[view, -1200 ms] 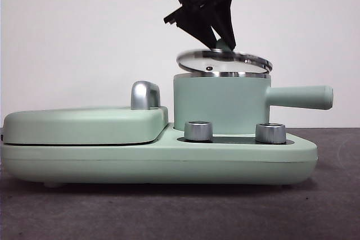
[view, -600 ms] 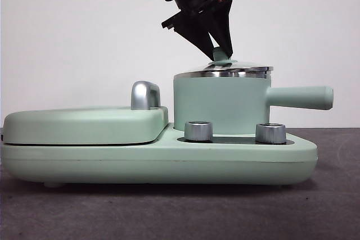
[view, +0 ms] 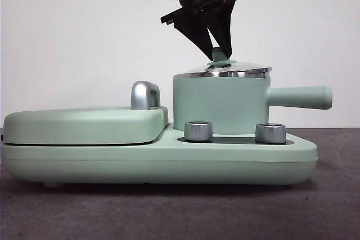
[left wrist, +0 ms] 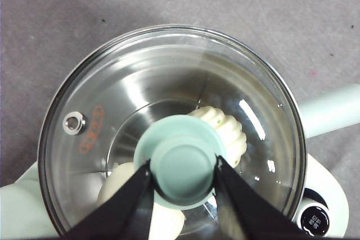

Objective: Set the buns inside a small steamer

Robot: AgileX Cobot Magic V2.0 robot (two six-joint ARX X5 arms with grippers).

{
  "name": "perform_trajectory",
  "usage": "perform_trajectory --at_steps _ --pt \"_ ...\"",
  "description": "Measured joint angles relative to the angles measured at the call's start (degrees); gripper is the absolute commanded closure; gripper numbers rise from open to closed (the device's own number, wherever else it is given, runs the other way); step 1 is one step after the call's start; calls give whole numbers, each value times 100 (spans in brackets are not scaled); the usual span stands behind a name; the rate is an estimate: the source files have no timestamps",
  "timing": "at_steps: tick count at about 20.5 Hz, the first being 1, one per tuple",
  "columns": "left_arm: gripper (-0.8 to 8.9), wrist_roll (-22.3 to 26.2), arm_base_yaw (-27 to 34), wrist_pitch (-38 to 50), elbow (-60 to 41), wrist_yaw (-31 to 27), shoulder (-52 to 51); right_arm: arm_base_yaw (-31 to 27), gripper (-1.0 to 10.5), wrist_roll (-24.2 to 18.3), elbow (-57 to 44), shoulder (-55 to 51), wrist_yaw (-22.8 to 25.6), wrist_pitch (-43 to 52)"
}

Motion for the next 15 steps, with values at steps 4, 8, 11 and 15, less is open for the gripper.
perform_trajectory --at_steps 4,8,11,15 --pt "478 -125 -17 7 0 -55 2 0 501 2 0 0 103 7" --pt "344 -179 20 -435 122 -240 33 0 501 2 0 0 105 9" --pt "344 -260 15 -590 341 -240 -166 0 501 2 0 0 107 11" --pt "345 -369 15 -1421 369 -240 -1263 0 501 2 0 0 98 13"
